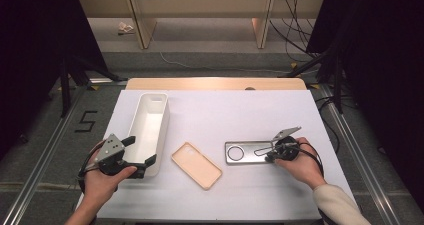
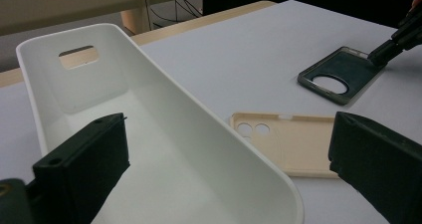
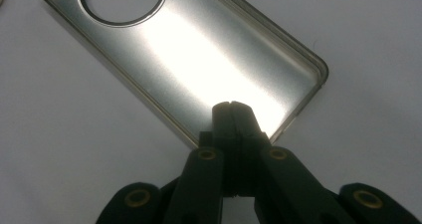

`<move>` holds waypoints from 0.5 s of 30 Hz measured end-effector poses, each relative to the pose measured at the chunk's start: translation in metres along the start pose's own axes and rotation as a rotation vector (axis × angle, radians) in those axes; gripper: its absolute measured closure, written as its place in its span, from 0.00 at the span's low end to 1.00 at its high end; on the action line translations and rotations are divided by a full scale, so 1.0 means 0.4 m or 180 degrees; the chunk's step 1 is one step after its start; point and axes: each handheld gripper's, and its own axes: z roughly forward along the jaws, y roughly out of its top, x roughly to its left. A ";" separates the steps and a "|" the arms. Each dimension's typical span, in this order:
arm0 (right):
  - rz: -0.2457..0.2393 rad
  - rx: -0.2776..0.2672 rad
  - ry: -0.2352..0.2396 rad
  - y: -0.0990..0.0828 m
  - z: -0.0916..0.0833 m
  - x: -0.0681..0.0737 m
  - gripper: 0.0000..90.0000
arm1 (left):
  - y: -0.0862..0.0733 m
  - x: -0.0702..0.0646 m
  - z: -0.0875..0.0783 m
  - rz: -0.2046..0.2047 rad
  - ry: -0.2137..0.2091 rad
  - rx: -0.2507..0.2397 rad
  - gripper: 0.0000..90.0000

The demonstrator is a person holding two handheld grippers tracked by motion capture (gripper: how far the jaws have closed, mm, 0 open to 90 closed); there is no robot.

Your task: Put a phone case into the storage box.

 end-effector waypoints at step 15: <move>-0.0095 0.0278 0.0054 -0.001 -0.012 0.038 1.00 | 0.000 0.001 -0.001 -0.0003 0.0001 -0.0008 0.02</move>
